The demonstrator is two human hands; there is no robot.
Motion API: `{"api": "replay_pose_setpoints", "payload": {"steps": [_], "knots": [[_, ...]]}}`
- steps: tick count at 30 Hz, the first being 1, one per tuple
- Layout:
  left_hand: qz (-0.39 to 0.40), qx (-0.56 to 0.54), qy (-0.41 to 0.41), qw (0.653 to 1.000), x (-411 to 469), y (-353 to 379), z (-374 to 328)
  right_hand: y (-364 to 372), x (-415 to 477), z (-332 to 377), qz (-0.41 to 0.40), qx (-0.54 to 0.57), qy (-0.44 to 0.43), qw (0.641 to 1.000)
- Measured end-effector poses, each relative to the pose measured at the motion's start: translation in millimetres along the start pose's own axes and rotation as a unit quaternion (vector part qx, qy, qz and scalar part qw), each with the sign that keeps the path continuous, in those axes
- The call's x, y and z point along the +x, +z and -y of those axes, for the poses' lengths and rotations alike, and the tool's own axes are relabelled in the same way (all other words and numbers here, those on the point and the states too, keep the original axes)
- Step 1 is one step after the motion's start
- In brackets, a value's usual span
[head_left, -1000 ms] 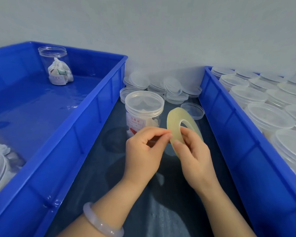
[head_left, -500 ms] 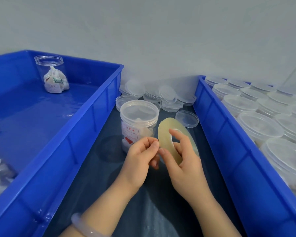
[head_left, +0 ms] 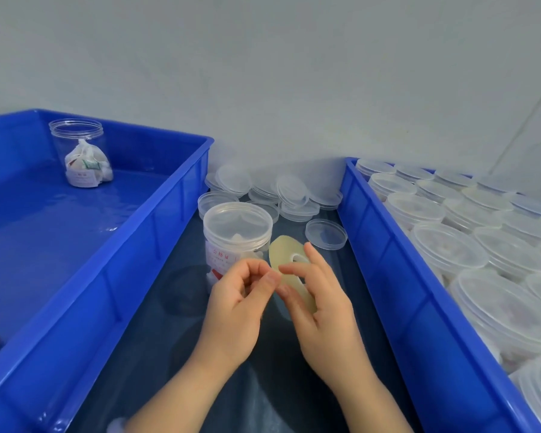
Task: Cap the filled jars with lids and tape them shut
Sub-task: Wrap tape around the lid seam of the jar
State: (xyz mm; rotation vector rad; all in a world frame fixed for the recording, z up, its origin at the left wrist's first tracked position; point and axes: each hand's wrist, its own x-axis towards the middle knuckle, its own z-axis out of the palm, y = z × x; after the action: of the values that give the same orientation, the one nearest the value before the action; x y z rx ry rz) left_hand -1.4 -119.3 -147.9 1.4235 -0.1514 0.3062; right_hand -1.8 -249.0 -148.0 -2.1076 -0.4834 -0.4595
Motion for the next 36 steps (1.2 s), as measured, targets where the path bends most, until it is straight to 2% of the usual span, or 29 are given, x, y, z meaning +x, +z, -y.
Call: {"api": "replay_pose_setpoints", "payload": {"steps": [3, 6, 9, 16, 19, 22, 25, 29, 32, 34, 36], "knots": [[0.018, 0.028, -0.005, 0.999, 1.6, -3.8, 0.2, -9.5, -2.3, -0.8, 0.098, 0.02, 0.024, 0.995], [0.013, 0.062, 0.02, 0.998, 1.7, -5.5, -2.3, -14.1, -3.8, -3.1, 0.142, 0.005, 0.061, 0.988], [-0.005, 0.058, 0.037, 0.998, 2.1, -5.3, -7.3, -12.4, -2.5, 0.7, 0.1, -0.018, 0.052, 0.993], [-0.012, 0.031, 0.067, 0.997, -2.6, 0.5, -18.9, -9.6, 4.9, 3.9, 0.005, 0.037, 0.036, 0.999], [-0.035, 0.032, 0.048, 0.998, -0.6, -1.3, -16.0, -7.8, -0.4, 2.1, 0.006, 0.037, 0.022, 0.999], [-0.036, 0.034, 0.047, 0.998, -0.8, -4.0, -13.5, -4.8, -1.8, 2.6, 0.004, 0.044, 0.048, 0.998], [-0.012, 0.057, 0.074, 0.996, -4.1, -2.2, -14.4, -5.0, 2.7, 2.7, -0.022, 0.015, 0.053, 0.998], [-0.03, 0.147, 0.161, 0.976, -3.2, -3.9, -11.6, -8.5, 4.3, 0.9, -0.026, -0.05, 0.005, 0.998], [-0.072, 0.195, 0.208, 0.956, -1.5, -7.0, -10.6, -13.3, 17.9, 1.6, -0.033, -0.1, -0.007, 0.994], [-0.137, 0.179, 0.209, 0.952, 2.9, -12.4, -14.3, -23.4, 36.2, 6.4, -0.036, -0.073, 0.021, 0.996], [-0.189, 0.199, 0.245, 0.93, 12.2, -19.5, -20.5, -35.9, 56.6, 12.0, 0.004, -0.046, 0.056, 0.997]]}}
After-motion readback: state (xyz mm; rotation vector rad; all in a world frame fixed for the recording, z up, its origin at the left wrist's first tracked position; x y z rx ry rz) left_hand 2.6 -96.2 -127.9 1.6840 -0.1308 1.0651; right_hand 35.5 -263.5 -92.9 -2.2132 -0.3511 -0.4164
